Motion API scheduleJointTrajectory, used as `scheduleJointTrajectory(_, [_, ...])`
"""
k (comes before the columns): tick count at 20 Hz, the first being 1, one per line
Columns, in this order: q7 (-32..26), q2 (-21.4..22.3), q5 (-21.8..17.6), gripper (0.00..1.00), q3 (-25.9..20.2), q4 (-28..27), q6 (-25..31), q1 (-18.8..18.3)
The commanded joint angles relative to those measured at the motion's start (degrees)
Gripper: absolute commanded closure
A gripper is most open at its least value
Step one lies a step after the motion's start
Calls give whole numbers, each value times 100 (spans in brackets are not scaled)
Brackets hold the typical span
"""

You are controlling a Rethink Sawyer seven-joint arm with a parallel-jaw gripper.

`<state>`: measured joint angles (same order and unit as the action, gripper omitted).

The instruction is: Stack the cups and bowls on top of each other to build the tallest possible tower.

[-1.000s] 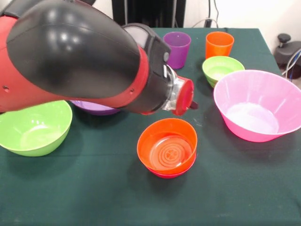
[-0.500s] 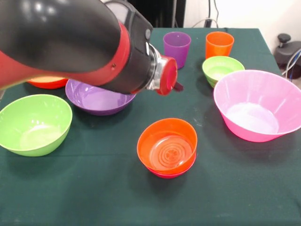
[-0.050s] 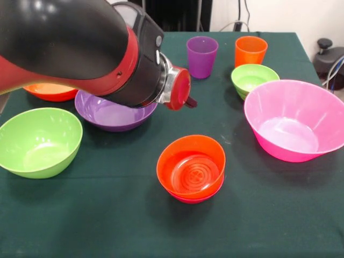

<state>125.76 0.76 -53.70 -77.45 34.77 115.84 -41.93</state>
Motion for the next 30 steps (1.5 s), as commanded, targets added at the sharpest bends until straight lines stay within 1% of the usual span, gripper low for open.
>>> scheduleJointTrajectory(1, [414, 152, 61, 0, 1232, 569, -782, -144])
scheduleJointTrajectory(2, [396, 188, 110, 0, 1338, 708, -908, -216])
scheduleJointTrajectory(7, [173, 268, 242, 0, 1676, 822, -1116, -302])
scheduleJointTrajectory(12, [-198, 136, 262, 0, 1928, 488, -1175, -233])
scheduleJointTrajectory(16, [-380, 107, 285, 0, 2042, 364, -1180, -208])
scheduleJointTrajectory(19, [-550, 0, 226, 0, 2102, 146, -1185, -171])
scheduleJointTrajectory(22, [-807, -232, 41, 0, 2020, -403, -1050, -20])
scheduleJointTrajectory(23, [-876, -269, -7, 0, 1999, -512, -1023, 11])
scheduleJointTrajectory(25, [-934, -323, -42, 0, 1970, -660, -983, 79])
scheduleJointTrajectory(26, [-880, -296, 12, 0, 1993, -612, -992, 97])
scheduleJointTrajectory(27, [-914, -316, -10, 0, 1985, -687, -974, 126])
scheduleJointTrajectory(28, [-820, -244, 95, 0, 2046, -562, -1000, 128])
scheduleJointTrajectory(30, [-793, -238, 120, 0, 2043, -617, -964, 178])
